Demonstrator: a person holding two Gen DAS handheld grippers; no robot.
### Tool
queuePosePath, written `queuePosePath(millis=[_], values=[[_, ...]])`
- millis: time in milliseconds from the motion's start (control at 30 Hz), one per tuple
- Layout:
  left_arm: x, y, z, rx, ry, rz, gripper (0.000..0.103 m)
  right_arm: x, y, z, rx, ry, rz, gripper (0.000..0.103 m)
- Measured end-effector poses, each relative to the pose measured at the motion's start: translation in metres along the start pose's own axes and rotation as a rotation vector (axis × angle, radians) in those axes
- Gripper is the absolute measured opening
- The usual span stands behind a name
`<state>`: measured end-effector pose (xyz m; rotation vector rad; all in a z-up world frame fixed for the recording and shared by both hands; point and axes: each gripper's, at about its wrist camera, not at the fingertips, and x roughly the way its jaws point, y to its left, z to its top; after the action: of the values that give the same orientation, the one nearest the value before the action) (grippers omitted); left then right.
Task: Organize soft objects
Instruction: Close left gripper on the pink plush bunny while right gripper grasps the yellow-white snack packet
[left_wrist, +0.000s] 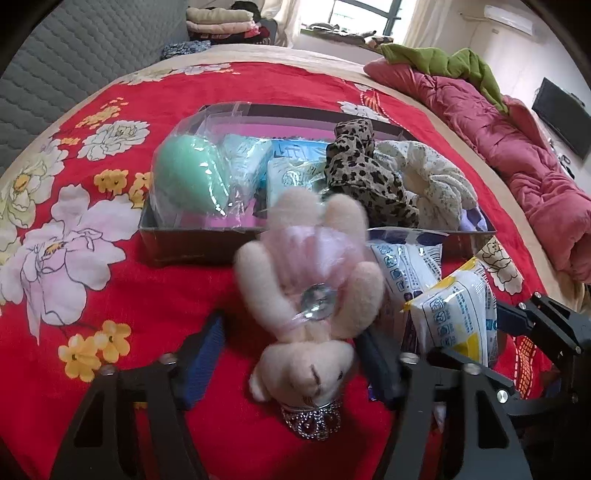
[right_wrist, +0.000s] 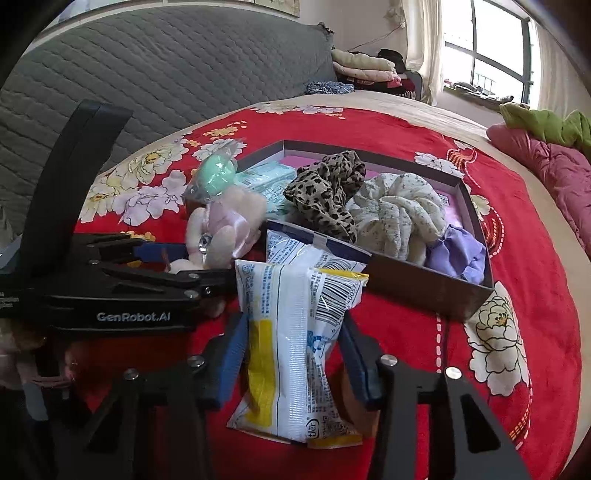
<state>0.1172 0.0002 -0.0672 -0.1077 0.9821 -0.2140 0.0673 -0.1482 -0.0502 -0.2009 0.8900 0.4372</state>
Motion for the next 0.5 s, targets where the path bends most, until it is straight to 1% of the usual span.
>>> queuePosePath(millis=[67, 167, 333, 433, 500], values=[[-0.001, -0.001, 0.002, 0.001, -0.003, -0.013, 0.047, -0.003, 0.0, 0.001, 0.007, -0.01, 0.008, 0.047], [-0.003, -0.001, 0.003, 0.003, -0.003, -0.028, 0.043, -0.009, 0.0, 0.005, 0.008, -0.03, 0.017, 0.046], [-0.021, -0.004, 0.005, 0.022, -0.053, -0.03, 0.041, -0.023, -0.002, 0.013, 0.03, -0.088, 0.045, 0.046], [-0.036, -0.003, 0.006, 0.021, -0.089, -0.039, 0.041, -0.028, -0.003, 0.015, 0.041, -0.102, 0.056, 0.046], [-0.043, -0.003, 0.007, 0.02, -0.103, -0.05, 0.041, -0.03, -0.004, 0.016, 0.04, -0.106, 0.049, 0.046]])
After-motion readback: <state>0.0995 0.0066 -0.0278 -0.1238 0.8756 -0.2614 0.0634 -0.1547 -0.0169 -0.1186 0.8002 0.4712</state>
